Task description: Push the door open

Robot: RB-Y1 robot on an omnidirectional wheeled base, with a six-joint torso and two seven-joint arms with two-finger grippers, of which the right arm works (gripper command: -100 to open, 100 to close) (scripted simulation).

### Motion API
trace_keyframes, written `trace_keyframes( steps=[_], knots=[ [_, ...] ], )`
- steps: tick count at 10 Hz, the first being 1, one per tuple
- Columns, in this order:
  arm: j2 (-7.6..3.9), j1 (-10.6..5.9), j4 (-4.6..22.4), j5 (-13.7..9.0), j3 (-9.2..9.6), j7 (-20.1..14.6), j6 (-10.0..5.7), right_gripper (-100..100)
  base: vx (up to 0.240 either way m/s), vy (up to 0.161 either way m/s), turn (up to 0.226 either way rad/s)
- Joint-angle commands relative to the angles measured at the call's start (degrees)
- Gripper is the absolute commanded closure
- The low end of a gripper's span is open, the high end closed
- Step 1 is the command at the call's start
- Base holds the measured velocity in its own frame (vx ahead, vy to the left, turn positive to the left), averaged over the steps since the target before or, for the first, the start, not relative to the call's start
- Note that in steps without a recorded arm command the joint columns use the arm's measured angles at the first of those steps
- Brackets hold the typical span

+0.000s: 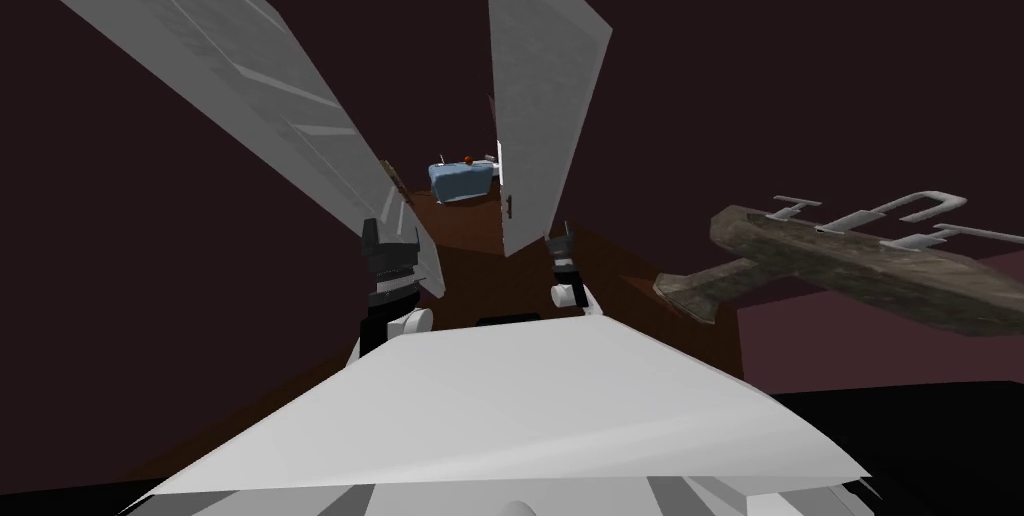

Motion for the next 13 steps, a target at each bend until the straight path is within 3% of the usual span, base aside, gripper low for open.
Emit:
trace_keyframes(
  steps=[1,13],
  knots=[
    [-0.04,-0.94,2.3,-0.6,0.38,-1.4,-0.44,-100,0.089,-0.055,0.079],
    [-0.30,-7.03,18.2,-5.1,3.10,-11.8,-3.71,-100,0.086,-0.058,0.100]
  ],
)
